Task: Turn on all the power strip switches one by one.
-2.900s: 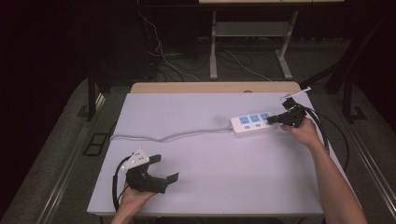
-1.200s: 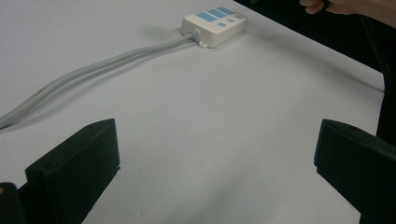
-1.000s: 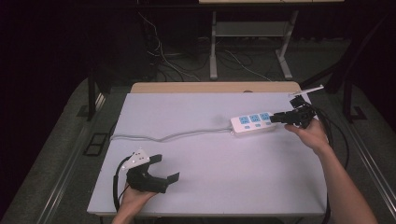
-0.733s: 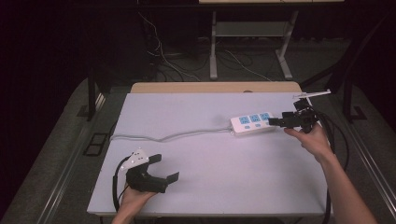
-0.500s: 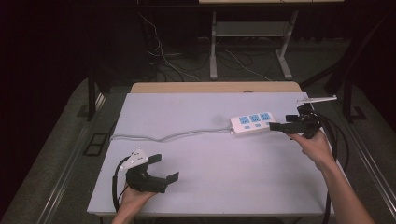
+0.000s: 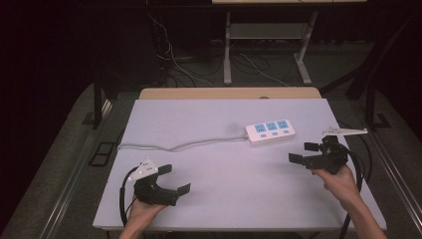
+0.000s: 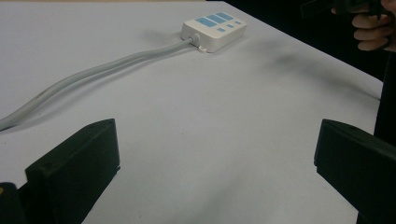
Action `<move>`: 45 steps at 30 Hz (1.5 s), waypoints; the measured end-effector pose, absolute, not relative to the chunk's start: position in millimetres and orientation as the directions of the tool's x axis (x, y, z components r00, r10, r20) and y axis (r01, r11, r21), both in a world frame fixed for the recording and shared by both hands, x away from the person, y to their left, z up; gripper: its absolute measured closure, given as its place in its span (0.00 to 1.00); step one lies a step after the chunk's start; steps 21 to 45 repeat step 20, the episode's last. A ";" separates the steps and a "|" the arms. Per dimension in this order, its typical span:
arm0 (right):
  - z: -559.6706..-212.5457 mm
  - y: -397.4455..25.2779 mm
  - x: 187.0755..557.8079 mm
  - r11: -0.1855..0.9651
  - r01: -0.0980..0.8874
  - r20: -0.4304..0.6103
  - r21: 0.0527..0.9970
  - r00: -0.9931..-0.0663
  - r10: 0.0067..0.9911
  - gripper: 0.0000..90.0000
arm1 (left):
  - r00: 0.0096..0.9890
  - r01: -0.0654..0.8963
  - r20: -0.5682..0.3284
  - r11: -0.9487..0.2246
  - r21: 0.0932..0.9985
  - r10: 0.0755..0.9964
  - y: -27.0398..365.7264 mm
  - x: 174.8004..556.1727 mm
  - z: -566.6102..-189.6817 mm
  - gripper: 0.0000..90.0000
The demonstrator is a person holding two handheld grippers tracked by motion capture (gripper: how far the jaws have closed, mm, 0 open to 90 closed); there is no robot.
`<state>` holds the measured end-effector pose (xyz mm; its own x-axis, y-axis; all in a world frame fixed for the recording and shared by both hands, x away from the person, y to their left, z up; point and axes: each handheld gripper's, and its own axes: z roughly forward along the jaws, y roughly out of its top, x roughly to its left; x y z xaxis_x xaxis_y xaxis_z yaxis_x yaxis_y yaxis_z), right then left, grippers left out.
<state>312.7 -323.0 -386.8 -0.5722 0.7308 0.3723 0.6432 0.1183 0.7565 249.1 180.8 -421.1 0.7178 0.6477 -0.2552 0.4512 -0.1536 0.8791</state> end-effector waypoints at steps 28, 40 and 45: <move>-417.8 -298.4 251.7 0.151 0.589 0.341 0.794 -0.637 0.691 0.00 | 0.717 0.455 -0.254 -0.159 0.876 0.649 181.7 249.6 -421.4 0.00; -417.8 -298.4 251.7 0.151 0.589 0.341 0.794 -0.637 0.691 0.00 | 0.717 0.455 -0.254 -0.159 0.876 0.649 181.7 249.6 -421.4 0.00; -417.8 -298.4 251.7 0.151 0.589 0.341 0.794 -0.637 0.691 0.00 | 0.717 0.455 -0.254 -0.159 0.876 0.649 181.7 249.6 -421.4 0.00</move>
